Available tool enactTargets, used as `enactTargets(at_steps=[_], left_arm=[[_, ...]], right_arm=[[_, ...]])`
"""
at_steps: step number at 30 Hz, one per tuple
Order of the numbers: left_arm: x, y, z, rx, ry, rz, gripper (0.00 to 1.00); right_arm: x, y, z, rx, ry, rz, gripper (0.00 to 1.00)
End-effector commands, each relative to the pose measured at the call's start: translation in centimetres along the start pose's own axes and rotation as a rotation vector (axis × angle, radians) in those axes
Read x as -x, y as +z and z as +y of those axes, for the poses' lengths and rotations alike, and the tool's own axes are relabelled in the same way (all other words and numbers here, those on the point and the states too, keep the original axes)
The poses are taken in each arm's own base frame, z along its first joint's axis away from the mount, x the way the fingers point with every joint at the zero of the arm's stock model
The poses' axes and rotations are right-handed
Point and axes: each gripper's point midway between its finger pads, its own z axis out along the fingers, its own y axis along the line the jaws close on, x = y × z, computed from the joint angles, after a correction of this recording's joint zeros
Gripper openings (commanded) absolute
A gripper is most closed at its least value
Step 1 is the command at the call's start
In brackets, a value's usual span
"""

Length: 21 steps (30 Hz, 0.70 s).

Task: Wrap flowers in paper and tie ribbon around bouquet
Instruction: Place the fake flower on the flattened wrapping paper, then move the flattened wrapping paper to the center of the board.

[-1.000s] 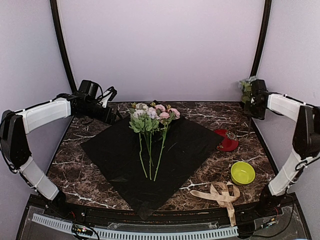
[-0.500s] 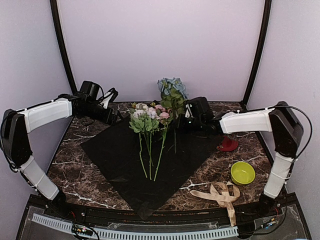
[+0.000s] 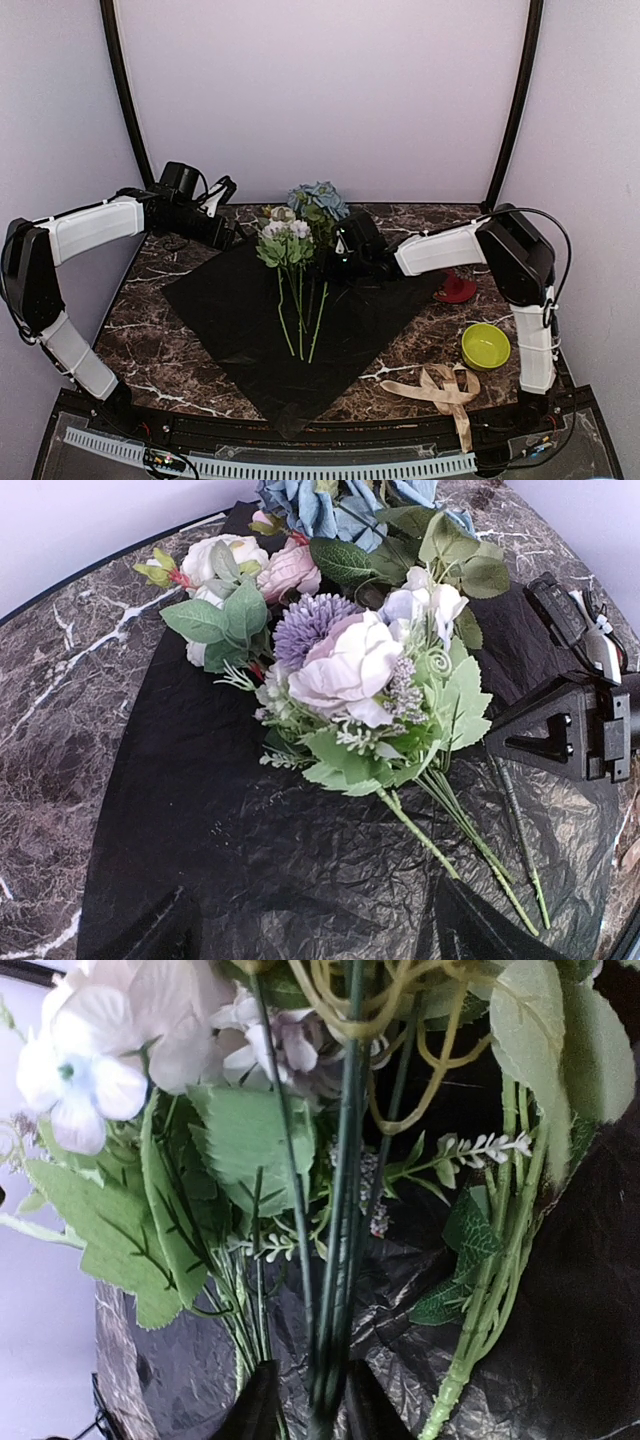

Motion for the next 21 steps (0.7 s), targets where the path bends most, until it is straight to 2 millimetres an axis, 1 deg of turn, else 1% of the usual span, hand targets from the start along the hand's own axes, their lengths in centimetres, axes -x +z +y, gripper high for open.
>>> enactTargets(at_steps=[1, 3, 4, 6, 8, 10, 13, 15, 16, 18, 19, 21], left_arm=[[-0.3, 0.0, -0.1, -0.004, -0.004, 0.008, 0.82], [-0.4, 0.1, 0.0, -0.004, -0.007, 0.01, 0.82], [-0.4, 0.1, 0.0, -0.004, -0.008, 0.009, 0.82], [-0.4, 0.2, -0.1, -0.011, -0.012, 0.01, 0.82], [-0.6, 0.4, -0.1, -0.014, -0.018, 0.015, 0.82], [-0.8, 0.8, -0.1, -0.017, -0.028, 0.024, 0.81], [-1.0, 1.3, -0.3, -0.02, -0.065, 0.047, 0.8], [-1.3, 1.3, -0.8, -0.04, -0.107, 0.075, 0.79], [-1.5, 1.3, -0.9, -0.044, -0.131, 0.086, 0.78], [-2.6, 1.5, -0.9, -0.038, -0.177, 0.112, 0.77], [-3.7, 1.8, -0.6, -0.025, -0.199, 0.133, 0.77], [-5.4, 2.4, -0.1, 0.002, -0.232, 0.154, 0.76]], right_arm=[[1.4, -1.5, 2.4, 0.041, -0.031, -0.028, 0.33], [1.4, -2.3, 1.9, 0.009, -0.041, -0.036, 0.47], [1.4, -2.7, 1.8, 0.005, -0.047, -0.042, 0.49], [1.5, -3.5, 2.1, 0.002, -0.07, -0.047, 0.51], [2.1, -4.5, 2.3, -0.028, -0.114, -0.06, 0.53], [3.0, -5.9, 2.7, -0.06, -0.171, -0.082, 0.54], [4.4, -8.7, 2.5, -0.148, -0.269, -0.127, 0.58], [5.5, -10.6, 1.1, -0.235, -0.325, -0.147, 0.59], [5.9, -11.4, -0.1, -0.269, -0.327, -0.14, 0.59], [6.0, -12.1, -3.4, -0.335, -0.307, -0.096, 0.58], [5.9, -12.3, -5.2, -0.368, -0.295, -0.075, 0.57], [5.2, -12.2, -7.7, -0.413, -0.305, -0.021, 0.56]])
